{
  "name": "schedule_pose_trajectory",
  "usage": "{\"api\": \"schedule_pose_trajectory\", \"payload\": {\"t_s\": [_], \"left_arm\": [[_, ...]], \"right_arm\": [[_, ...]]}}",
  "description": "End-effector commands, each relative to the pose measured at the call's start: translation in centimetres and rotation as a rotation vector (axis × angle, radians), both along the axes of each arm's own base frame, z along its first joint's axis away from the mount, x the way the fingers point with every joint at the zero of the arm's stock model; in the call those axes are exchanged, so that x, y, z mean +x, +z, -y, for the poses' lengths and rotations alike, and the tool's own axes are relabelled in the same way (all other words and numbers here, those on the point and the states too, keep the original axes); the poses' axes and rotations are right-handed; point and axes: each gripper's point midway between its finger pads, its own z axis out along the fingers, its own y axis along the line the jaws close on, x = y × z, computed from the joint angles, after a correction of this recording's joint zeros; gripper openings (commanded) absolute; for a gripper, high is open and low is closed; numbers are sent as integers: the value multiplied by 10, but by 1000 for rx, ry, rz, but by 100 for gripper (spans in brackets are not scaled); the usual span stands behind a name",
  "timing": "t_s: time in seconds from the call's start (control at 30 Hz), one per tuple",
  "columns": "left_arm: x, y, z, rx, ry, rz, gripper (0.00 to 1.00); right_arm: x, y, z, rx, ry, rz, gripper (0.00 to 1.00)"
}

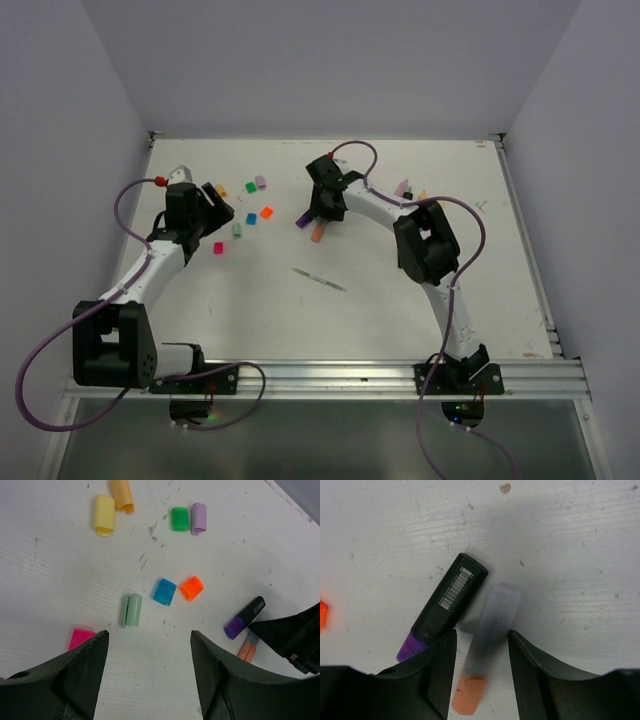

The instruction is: Open the pen caps

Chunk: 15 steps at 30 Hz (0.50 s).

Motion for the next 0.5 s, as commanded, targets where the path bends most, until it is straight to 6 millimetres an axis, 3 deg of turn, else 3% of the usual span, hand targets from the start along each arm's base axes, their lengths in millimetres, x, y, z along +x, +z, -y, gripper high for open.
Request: {"api": "schedule_pose_trajectory", "payload": {"t_s": [0.0, 0.07, 0.2, 0.4, 0.47], "left_arm": [[6, 17, 4, -8, -11, 68, 69], [6, 17, 4, -8, -11, 70, 69], [4, 18, 9, -21, -35, 71, 69], [4, 19, 17, -36, -66, 81, 69], [4, 22, 22, -42, -87, 91, 68]], "right_arm": [[-9, -18, 9, -81, -25, -38, 49], [-12, -22, 10, -100, -24, -45, 46], [-22, -32, 20, -132, -22, -61, 23], [-37, -43, 39, -184, -27, -73, 0], [-41, -46, 45, -211, -24, -77, 0]]}}
